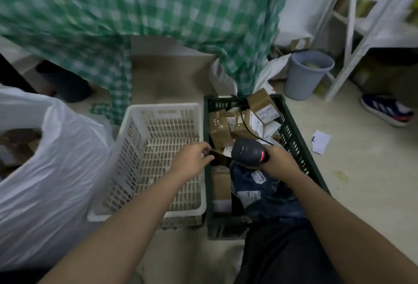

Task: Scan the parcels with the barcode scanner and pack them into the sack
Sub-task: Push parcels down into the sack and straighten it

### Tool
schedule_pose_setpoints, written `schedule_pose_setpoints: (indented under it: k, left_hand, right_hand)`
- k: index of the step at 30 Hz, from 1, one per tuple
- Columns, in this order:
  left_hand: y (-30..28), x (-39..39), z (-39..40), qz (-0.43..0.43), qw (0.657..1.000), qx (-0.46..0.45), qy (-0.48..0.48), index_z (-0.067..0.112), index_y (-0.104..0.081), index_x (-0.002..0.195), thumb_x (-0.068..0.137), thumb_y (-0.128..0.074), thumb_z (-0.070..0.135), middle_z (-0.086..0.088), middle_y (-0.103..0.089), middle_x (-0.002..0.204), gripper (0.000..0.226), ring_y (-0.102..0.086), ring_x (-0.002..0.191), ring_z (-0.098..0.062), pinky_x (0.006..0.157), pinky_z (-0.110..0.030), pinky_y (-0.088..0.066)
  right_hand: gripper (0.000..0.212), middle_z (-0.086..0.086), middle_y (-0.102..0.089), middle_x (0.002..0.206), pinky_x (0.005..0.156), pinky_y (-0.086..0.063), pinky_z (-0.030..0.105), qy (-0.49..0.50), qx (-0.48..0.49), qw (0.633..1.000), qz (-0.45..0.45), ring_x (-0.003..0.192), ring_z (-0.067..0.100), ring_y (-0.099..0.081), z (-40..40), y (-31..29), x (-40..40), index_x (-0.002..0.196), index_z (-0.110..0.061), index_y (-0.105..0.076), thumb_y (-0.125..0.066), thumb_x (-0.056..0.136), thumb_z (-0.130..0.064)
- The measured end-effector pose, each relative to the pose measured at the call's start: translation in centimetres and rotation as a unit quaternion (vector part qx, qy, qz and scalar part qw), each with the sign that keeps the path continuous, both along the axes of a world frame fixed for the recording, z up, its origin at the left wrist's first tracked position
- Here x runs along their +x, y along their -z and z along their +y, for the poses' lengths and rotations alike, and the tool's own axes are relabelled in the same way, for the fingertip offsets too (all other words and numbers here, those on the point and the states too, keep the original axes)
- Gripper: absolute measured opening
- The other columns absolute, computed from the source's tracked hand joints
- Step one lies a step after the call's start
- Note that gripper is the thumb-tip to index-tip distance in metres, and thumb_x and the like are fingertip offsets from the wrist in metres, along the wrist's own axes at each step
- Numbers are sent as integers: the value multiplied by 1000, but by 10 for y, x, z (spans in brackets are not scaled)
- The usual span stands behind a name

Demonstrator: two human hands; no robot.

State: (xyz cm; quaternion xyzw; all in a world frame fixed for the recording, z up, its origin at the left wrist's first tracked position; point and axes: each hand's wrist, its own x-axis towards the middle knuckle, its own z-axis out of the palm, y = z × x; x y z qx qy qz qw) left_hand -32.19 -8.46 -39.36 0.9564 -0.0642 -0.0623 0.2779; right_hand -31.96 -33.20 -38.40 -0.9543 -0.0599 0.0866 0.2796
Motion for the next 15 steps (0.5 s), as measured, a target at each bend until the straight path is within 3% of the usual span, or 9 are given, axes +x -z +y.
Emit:
schedule_pose_setpoints:
  k: [3,7,11,13,15]
  left_hand:
    - [44,11,-22,24,997,58,38,19,-63,120,93,-59,37,-3,-63,119,32,-55,111,-20,92,-36,-47]
    - [84,19,-52,19,969,235,68,22,-59,123,97,-49,43,-3,-56,121,35,-42,119,-25,95,-35,-33]
    - [105,23,-76,68,919,376,94,17,-63,116,98,-44,20,-5,-54,121,26,-36,120,-28,98,-39,-25]
    - [114,23,-82,74,911,392,101,15,-63,112,97,-40,10,-5,-57,119,29,-37,120,-26,103,-39,-22]
    - [119,24,-85,70,927,356,98,19,-63,112,98,-37,9,-3,-60,118,31,-42,119,-23,103,-35,-21]
  right_hand:
    - [13,4,-65,85,65,-45,33,47,-4,999,28,86,27,-63,-8,38,17,95,-13,-66,-65,87,-23]
    - [20,6,-68,90,61,-41,31,58,-10,997,50,78,23,-57,-11,62,44,97,-15,-66,-68,85,-31]
    - [24,5,-69,94,67,-49,33,32,-37,998,47,87,27,-62,-15,70,58,100,-16,-66,-67,85,-34]
    - [25,5,-69,99,69,-49,35,20,-59,997,42,92,30,-62,-20,73,61,103,-17,-65,-66,86,-35]
    - [24,6,-68,102,67,-46,34,12,-77,996,44,96,31,-62,-24,77,63,103,-17,-65,-65,85,-33]
